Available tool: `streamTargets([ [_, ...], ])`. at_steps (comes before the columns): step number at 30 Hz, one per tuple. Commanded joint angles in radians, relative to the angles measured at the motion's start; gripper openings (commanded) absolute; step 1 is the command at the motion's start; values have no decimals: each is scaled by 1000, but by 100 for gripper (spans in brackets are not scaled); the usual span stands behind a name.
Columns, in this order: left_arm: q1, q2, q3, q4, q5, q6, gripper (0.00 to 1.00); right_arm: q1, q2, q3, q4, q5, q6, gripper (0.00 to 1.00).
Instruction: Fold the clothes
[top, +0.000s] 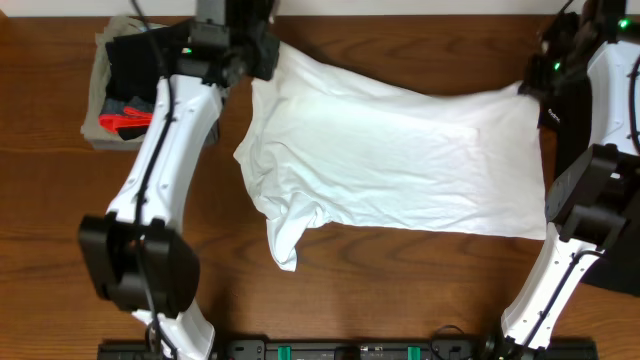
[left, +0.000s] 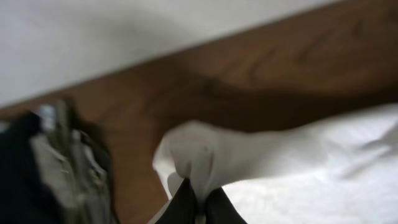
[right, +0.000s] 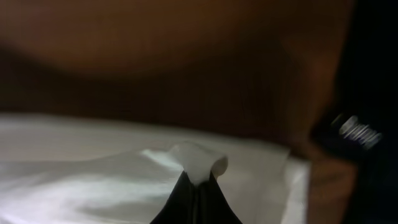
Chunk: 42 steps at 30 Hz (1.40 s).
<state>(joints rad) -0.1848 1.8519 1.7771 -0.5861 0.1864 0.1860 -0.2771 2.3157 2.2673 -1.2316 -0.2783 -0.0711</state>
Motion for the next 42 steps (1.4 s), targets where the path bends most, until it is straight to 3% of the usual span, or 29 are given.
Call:
streamTargets([
  [1,-2,18,-5,-20,-12,-12,6,6,-40,109,2,-18,-16,1],
  [6,4,18,-5,-39,-48,-15,6,5,-40,190,10,-17,-18,0],
  [12,55,13,-5,-76,-88,-108,6,5,-40,200,-1,-17,-24,1],
  [25,68,13,-5,-370,13,-109,6,3,-42,195,-340,27,-12,1],
  [34,63,13,-8,-506,42,-109,6,3,-42,122,-391,44,-17,1],
  [42,43,16,-71,-520,42,-109,6,2,-42,-58,-325,72,-23,1],
])
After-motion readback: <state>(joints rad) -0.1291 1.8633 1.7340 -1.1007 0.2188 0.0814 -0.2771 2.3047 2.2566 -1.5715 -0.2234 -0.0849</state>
